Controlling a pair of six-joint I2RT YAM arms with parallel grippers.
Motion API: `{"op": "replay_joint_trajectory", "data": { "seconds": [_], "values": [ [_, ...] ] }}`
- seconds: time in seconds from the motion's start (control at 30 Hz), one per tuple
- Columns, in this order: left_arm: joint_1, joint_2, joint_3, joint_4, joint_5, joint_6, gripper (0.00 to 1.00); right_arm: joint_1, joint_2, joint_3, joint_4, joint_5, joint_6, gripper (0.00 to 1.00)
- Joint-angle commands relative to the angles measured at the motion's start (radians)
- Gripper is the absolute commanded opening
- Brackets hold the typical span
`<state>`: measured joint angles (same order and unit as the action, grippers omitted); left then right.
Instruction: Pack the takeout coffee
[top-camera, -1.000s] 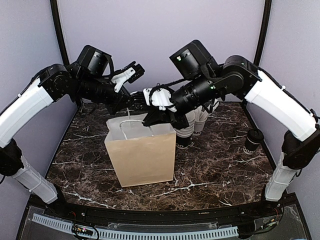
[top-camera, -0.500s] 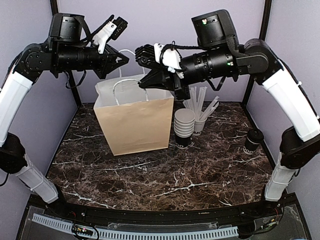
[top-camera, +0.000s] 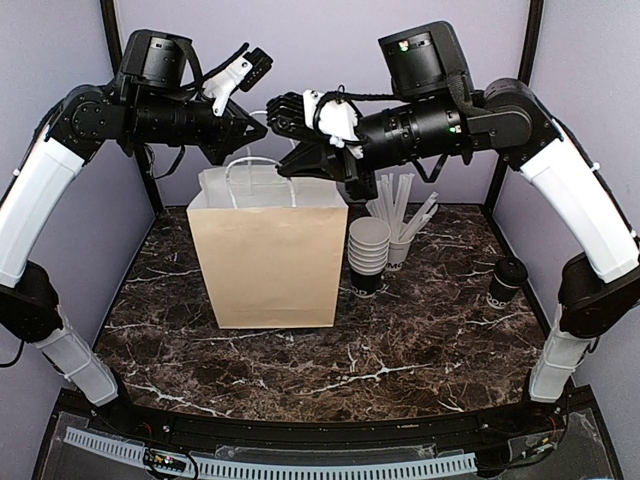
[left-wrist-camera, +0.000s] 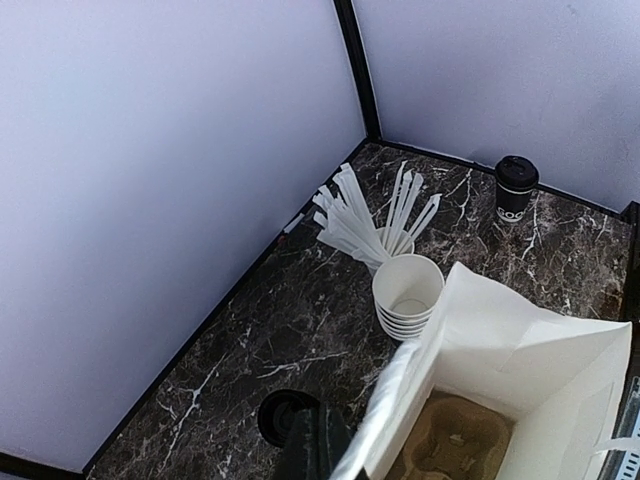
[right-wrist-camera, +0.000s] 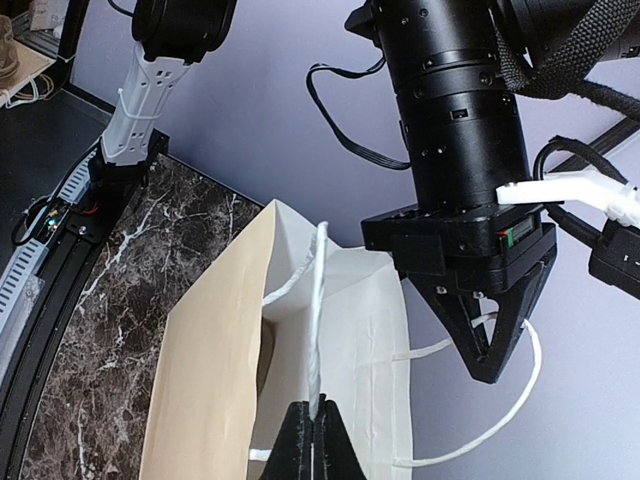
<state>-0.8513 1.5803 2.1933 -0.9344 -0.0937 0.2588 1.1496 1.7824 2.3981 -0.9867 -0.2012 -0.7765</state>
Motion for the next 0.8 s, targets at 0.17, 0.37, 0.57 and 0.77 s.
{"op": "replay_joint_trajectory", "data": {
  "seconds": [0.17,0.37,0.57,0.77],
  "values": [
    [-0.001,-0.029,-0.045,0.015,0.003,-0.014,0.00,-0.004,-0.002,-0.023,0.049,-0.008,0.007,0.00],
    [-0.001,-0.023,-0.063,0.018,0.007,-0.012,0.00,-0.004,0.005,-0.021,0.050,-0.007,0.008,0.00],
    [-0.001,-0.020,-0.082,0.034,-0.033,-0.015,0.60,-0.006,0.006,-0.032,0.034,0.001,0.013,0.49],
    [-0.002,-0.042,-0.110,0.063,-0.098,-0.029,0.90,-0.052,-0.018,-0.045,0.015,-0.047,0.032,0.71]
  ]
}}
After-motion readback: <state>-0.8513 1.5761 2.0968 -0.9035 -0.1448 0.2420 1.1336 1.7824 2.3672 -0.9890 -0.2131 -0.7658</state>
